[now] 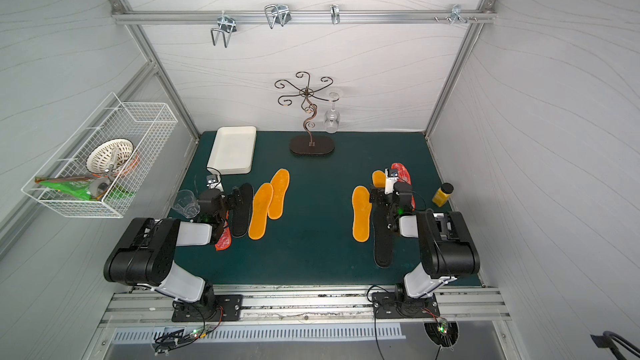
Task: Put the insoles into the storage box
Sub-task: Pick up the storage box at the corner of the board.
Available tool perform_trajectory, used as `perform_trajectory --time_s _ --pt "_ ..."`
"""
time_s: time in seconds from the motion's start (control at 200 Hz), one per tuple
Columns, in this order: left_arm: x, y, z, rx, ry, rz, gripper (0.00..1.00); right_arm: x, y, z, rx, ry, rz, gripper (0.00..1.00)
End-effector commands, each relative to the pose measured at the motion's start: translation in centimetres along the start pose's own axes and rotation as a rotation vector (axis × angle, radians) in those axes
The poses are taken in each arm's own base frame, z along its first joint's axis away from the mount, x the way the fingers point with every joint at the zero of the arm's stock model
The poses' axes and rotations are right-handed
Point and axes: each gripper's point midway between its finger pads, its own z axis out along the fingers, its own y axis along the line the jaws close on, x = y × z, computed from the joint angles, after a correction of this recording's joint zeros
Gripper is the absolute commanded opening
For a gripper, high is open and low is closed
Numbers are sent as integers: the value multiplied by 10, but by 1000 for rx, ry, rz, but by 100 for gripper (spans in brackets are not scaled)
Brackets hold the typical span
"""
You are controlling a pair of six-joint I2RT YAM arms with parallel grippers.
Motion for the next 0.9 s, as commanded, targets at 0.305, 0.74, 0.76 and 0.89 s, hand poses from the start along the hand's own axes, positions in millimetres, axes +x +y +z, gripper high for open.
perform_trajectory --time_s 0.305,0.74,0.76,0.89 --pt "-144 -56 -50 133 115 -151 85 -141 30 -51 -77 44 402 98" --pt "-101 -89 18 148 488 28 77 -122 214 -75 -523 192 -7 84" --pt "-100 -90 23 145 495 37 78 -120 217 -75 -521 203 -15 83" --pt "-89 -91 54 127 558 66 77 -100 239 -76 -528 245 -60 82"
